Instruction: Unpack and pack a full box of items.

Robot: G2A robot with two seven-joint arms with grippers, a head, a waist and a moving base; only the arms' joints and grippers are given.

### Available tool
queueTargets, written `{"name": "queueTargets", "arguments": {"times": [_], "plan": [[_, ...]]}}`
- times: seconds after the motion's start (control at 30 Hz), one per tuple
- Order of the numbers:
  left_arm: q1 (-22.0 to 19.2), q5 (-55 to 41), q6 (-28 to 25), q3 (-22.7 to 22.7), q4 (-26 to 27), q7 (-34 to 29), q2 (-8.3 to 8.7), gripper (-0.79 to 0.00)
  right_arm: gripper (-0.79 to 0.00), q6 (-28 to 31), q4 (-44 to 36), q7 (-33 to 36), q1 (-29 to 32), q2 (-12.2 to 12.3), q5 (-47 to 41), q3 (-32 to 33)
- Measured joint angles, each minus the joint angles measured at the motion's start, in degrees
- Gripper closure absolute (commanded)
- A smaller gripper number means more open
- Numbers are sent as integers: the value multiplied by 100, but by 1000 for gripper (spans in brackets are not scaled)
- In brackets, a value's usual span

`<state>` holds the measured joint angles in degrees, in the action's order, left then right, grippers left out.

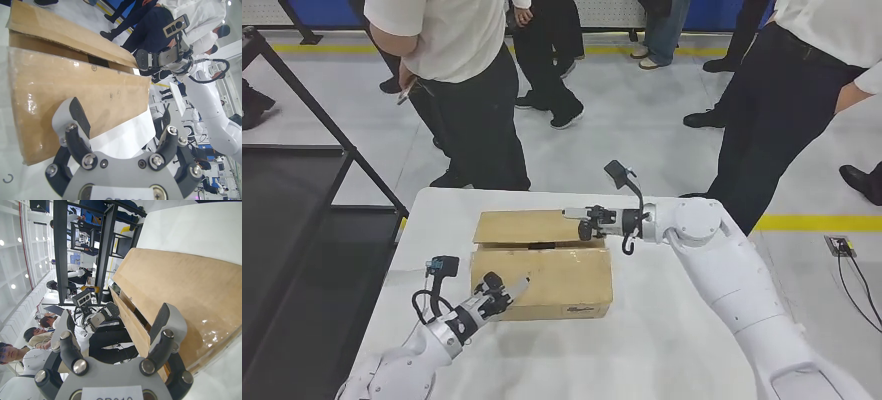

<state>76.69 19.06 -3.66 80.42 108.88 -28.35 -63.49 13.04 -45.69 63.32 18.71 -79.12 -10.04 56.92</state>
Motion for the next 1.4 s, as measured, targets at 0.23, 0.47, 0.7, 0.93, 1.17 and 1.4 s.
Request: {"name": "queueTargets", "arguments": {"times": [0.23,0.47,0.7,0.93,1.17,1.4], "plan": [[-104,257,178,-193,-50,220,-32,-785,-785,-330,-141,236,104,19,-141,7],[-117,251,185,-266,-54,426,-62,-785,-785,-349,-69,355,179,34,-251,25],[178,-894,21,458,71,869,-65,-785,-785,-75,-3,244,302,29,-338,26],[559,-1702,207,1438,-77,1289,-48,-785,-785,116,-45,183,425,33,-351,12],[842,-2368,480,2130,-319,1398,-45,-785,-785,218,-37,196,476,48,-363,30],[855,-2402,515,2149,-324,1372,-47,-785,-785,220,-38,190,475,49,-358,30]]}}
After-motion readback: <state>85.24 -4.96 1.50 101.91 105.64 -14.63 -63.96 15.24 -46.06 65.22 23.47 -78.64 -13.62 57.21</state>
